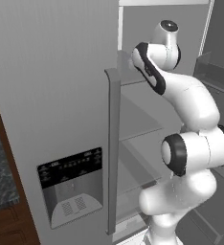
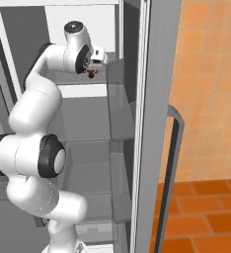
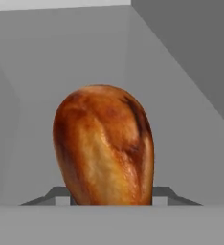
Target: Place one carrot and one chicken drumstick in each tupperware on the nearby counter, to pack two identical lunches.
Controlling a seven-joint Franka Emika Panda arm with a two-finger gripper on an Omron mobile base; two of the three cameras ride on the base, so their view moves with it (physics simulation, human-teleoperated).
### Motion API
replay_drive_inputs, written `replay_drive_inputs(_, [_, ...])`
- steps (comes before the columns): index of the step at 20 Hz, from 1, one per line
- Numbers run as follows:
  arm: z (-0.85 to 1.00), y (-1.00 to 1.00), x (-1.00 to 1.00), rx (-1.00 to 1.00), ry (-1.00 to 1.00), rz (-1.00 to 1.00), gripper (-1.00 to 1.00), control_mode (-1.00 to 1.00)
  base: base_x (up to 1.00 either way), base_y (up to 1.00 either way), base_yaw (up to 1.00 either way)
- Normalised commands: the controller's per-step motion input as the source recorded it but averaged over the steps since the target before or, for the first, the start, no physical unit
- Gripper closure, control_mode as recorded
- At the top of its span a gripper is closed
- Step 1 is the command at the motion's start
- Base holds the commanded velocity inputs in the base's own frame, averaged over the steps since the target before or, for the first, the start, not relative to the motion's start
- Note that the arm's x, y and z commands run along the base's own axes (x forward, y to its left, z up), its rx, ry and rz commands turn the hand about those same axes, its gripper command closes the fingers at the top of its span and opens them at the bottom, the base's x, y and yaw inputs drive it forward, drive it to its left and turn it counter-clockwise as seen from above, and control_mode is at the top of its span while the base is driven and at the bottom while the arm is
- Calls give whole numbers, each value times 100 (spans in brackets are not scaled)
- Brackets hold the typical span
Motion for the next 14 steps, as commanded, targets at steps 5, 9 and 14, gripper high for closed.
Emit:
replay_drive_inputs(5, [1,11,-93,1,-5,-5,100,-100,0,0,0])
replay_drive_inputs(9, [1,10,-80,0,14,-1,100,-100,0,0,0])
replay_drive_inputs(14, [0,12,-77,0,33,0,100,-100,0,0,0])
